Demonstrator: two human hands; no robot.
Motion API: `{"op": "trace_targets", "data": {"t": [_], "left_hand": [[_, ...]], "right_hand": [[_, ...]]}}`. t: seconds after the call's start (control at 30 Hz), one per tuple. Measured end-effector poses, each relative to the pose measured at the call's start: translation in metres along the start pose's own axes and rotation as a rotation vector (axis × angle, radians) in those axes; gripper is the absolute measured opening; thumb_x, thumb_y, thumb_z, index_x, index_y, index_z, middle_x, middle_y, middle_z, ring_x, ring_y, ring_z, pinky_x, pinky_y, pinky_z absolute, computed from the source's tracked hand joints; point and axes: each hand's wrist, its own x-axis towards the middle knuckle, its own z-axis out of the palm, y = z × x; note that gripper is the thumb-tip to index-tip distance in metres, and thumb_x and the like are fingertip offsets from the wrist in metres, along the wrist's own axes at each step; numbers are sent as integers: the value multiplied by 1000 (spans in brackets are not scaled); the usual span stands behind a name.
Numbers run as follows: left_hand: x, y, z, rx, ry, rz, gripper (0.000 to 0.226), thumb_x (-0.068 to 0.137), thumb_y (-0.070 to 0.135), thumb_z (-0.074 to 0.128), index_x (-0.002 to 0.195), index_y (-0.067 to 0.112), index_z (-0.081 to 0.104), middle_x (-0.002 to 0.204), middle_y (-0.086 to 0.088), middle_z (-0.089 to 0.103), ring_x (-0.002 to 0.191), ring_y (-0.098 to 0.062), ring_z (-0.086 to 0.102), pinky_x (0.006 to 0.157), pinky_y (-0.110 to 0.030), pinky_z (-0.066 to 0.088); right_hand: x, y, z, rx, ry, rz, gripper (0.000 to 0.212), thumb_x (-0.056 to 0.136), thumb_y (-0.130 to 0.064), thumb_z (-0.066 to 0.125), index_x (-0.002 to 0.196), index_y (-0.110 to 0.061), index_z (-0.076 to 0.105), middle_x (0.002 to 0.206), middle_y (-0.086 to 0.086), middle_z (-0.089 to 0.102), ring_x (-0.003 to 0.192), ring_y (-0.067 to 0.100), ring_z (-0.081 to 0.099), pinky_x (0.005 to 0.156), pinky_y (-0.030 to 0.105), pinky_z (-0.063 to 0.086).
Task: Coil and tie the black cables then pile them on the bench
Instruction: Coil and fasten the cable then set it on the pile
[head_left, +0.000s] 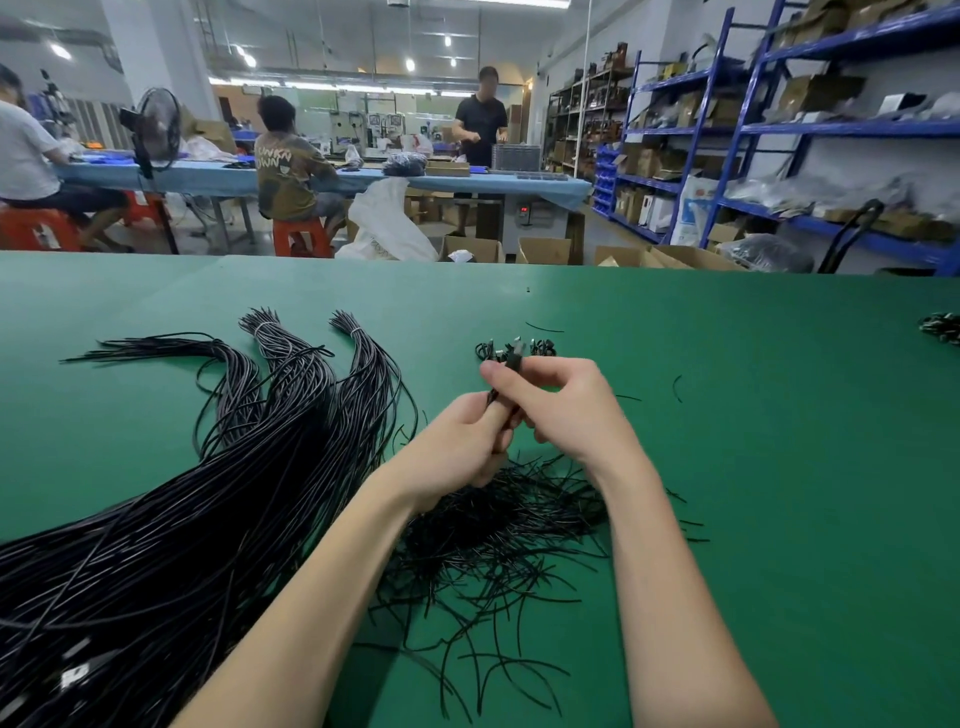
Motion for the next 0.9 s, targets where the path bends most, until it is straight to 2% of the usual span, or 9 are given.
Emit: {"op": "trace_targets", "data": {"t": [0.07, 0.2, 0.3, 0.37, 0.47, 0.53, 0.7, 0.83, 0.9], "left_hand": [[0, 3, -1, 11, -26, -22, 32, 109, 29, 33, 81, 16, 40, 55, 11, 33, 44, -8, 21, 41, -19, 20], [2, 7, -1, -166, -54, -106, 31, 105, 28, 26, 87, 14, 47, 59, 8, 25, 44, -9, 20, 42, -18, 20], [3, 5, -2, -278, -25, -182, 21, 102, 26, 24, 98, 13, 40, 62, 5, 29, 48, -12, 22, 45, -22, 23], [4, 2, -4, -299, -30, -191, 16, 106, 24, 27, 105, 13, 39, 64, 4, 36, 52, -12, 26, 49, -24, 28], [1, 1, -6, -412, -48, -161, 11, 109, 16, 36, 97, 16, 36, 67, 0, 46, 55, -12, 33, 52, -23, 33], [1, 0, -8, -394, -60, -115, 14, 107, 14, 43, 95, 15, 38, 70, -3, 50, 57, -12, 37, 56, -23, 37], [0, -2, -10, -249, 4, -22, 16, 101, 14, 58, 91, 9, 48, 78, -10, 64, 58, -13, 50, 60, -25, 51], [0, 1, -9, -158, 56, 7, 24, 97, 28, 64, 93, 5, 57, 90, -18, 75, 61, -14, 59, 68, -29, 58], [-1, 2, -10, -102, 59, 29, 23, 94, 25, 69, 94, 3, 62, 92, -21, 75, 63, -18, 64, 70, -32, 61]], "right_hand": [[4, 4, 4, -11, 69, 18, 38, 86, -44, 78, 58, -21, 68, 53, -5, 63, 49, 4, 52, 60, 25, 43], [8, 13, 6, 120, 106, 69, 43, 85, -36, 81, 55, -10, 63, 51, 2, 58, 47, 12, 48, 60, 30, 44], [10, 20, 5, 171, 123, 83, 45, 84, -34, 83, 67, 4, 65, 57, 5, 56, 44, 7, 56, 64, 32, 47], [11, 22, 3, 173, 133, 96, 47, 83, -33, 84, 66, 5, 62, 57, 5, 48, 43, 7, 59, 64, 33, 47], [13, 27, -5, 264, 149, 151, 42, 82, -30, 86, 74, 8, 68, 51, -3, 51, 43, 7, 57, 55, 22, 52], [13, 30, -7, 319, 155, 192, 37, 81, -29, 87, 73, 3, 70, 52, -3, 54, 42, 6, 57, 52, 15, 51], [14, 33, -7, 382, 199, 223, 32, 79, -23, 89, 62, -12, 65, 49, -5, 56, 41, 6, 58, 48, 14, 50], [15, 33, -12, 300, 209, 195, 32, 80, -25, 88, 70, 1, 71, 49, -4, 57, 41, 7, 60, 47, 14, 48], [15, 35, -13, 258, 231, 188, 38, 79, -26, 89, 76, 7, 71, 47, -5, 58, 43, 8, 63, 51, 18, 51]]}}
